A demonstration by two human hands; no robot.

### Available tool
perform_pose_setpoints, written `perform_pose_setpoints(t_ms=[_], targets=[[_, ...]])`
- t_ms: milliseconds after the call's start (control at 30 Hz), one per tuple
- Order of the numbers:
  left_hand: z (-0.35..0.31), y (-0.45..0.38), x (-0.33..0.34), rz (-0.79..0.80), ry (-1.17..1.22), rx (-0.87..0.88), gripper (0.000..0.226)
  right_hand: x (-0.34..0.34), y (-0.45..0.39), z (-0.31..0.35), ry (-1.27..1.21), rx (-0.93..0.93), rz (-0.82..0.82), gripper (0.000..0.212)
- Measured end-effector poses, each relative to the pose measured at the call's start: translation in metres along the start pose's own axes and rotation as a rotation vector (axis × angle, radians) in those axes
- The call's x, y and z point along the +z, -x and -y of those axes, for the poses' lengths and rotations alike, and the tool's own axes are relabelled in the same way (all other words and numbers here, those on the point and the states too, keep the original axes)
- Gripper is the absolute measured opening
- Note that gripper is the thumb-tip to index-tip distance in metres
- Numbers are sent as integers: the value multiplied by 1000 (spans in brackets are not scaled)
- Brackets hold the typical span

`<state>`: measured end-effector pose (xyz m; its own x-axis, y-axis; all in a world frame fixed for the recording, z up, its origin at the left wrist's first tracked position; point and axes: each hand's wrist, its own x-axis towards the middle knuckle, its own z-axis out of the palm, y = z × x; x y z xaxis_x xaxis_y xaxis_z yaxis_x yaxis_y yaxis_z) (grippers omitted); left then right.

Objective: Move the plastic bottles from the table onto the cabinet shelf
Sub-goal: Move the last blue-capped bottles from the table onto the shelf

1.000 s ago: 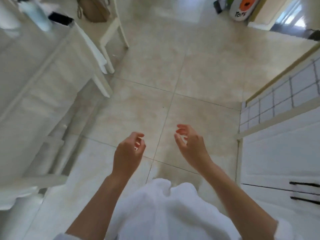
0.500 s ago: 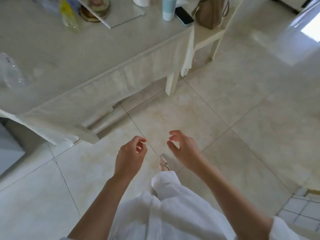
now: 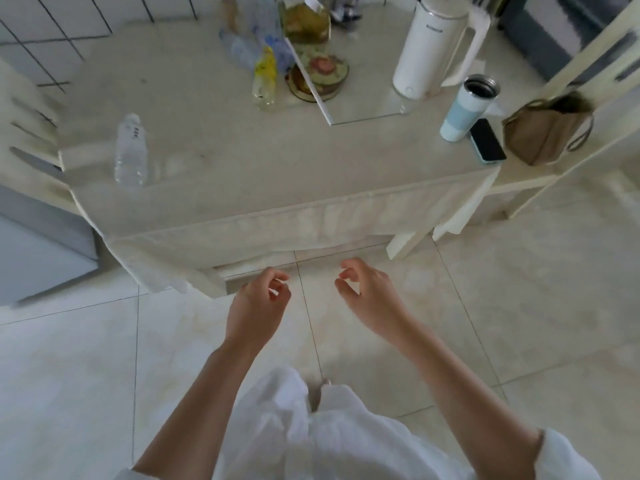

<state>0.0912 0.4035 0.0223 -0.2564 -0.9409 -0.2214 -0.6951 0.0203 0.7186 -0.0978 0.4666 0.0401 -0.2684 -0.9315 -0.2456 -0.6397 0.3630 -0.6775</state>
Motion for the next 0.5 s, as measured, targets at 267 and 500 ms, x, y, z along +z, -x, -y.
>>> perform_pose_setpoints(t_ms=[267, 500], targets=[[15, -100, -38, -11, 30, -61, 14, 13, -108, 46, 7, -68, 42, 30], [25, -198, -89, 34, -15, -36, 17, 25, -197, 97, -7, -53, 42, 29]])
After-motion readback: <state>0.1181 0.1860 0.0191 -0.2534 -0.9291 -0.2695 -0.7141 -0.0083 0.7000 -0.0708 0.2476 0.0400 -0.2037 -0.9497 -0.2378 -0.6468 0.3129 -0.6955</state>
